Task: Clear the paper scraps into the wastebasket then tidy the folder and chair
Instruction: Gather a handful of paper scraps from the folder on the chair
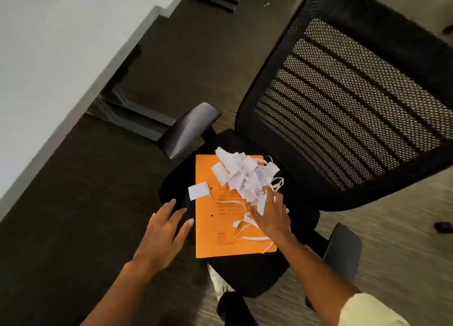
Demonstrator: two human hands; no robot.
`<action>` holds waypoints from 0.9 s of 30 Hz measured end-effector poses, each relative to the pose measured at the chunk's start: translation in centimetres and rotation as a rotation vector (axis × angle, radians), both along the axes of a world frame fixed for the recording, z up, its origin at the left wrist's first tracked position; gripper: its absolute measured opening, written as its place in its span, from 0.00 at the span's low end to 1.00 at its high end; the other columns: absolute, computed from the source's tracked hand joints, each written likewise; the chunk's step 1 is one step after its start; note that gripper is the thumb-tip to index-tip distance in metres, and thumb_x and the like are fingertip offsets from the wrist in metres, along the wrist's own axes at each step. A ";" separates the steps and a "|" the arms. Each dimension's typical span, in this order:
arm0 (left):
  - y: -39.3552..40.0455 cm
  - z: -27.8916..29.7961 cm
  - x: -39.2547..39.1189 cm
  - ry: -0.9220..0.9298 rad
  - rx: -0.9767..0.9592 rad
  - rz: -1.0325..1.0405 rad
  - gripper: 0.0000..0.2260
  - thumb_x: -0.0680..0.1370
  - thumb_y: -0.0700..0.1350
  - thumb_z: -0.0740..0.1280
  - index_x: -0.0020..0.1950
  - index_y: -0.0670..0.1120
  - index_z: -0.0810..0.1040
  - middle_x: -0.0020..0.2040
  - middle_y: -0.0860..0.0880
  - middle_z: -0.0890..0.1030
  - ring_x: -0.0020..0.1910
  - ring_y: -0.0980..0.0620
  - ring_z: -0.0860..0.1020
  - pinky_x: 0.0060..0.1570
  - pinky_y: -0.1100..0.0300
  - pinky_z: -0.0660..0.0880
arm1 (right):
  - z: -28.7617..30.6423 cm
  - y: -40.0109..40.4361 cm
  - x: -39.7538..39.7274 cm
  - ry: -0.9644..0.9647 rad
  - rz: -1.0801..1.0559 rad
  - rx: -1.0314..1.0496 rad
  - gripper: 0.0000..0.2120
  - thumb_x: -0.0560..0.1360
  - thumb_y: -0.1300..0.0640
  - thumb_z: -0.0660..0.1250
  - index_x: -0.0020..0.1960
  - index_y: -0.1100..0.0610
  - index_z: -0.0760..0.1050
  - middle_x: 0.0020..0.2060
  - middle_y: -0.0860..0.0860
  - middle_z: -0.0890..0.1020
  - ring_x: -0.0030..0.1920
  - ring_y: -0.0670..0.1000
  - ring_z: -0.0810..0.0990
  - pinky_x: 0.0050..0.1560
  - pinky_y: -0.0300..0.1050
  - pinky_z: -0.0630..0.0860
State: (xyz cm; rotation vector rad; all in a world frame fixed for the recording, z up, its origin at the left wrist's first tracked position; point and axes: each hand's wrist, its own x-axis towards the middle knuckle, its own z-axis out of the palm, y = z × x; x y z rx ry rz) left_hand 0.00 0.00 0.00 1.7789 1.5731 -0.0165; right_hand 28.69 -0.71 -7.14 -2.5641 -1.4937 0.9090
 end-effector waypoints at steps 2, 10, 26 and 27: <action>1.2 -1.9 0.0 0.005 0.001 -0.011 0.30 0.78 0.66 0.50 0.73 0.50 0.68 0.79 0.48 0.57 0.78 0.50 0.53 0.76 0.44 0.55 | -1.7 1.2 0.1 0.010 -0.019 0.006 0.38 0.73 0.39 0.66 0.74 0.49 0.51 0.72 0.56 0.59 0.66 0.58 0.70 0.51 0.52 0.77; 5.8 -8.8 1.9 -0.001 0.027 -0.061 0.29 0.78 0.65 0.49 0.71 0.50 0.70 0.78 0.47 0.58 0.78 0.48 0.54 0.75 0.43 0.58 | -9.0 4.6 0.3 0.059 -0.024 0.018 0.41 0.73 0.48 0.70 0.76 0.48 0.48 0.76 0.54 0.52 0.72 0.60 0.62 0.62 0.55 0.73; 15.5 -14.0 11.5 0.142 0.212 -0.386 0.42 0.73 0.61 0.68 0.79 0.50 0.49 0.80 0.43 0.44 0.79 0.41 0.48 0.75 0.41 0.55 | -10.1 3.2 1.4 0.253 -0.108 0.414 0.17 0.74 0.52 0.69 0.61 0.49 0.70 0.57 0.44 0.73 0.57 0.45 0.71 0.53 0.45 0.76; 16.0 -14.1 12.3 0.165 0.230 -0.408 0.44 0.72 0.60 0.69 0.79 0.50 0.48 0.80 0.43 0.43 0.79 0.41 0.47 0.75 0.40 0.54 | -9.6 2.8 1.3 0.278 -0.139 0.425 0.18 0.74 0.50 0.69 0.61 0.49 0.70 0.58 0.44 0.73 0.58 0.47 0.72 0.54 0.45 0.76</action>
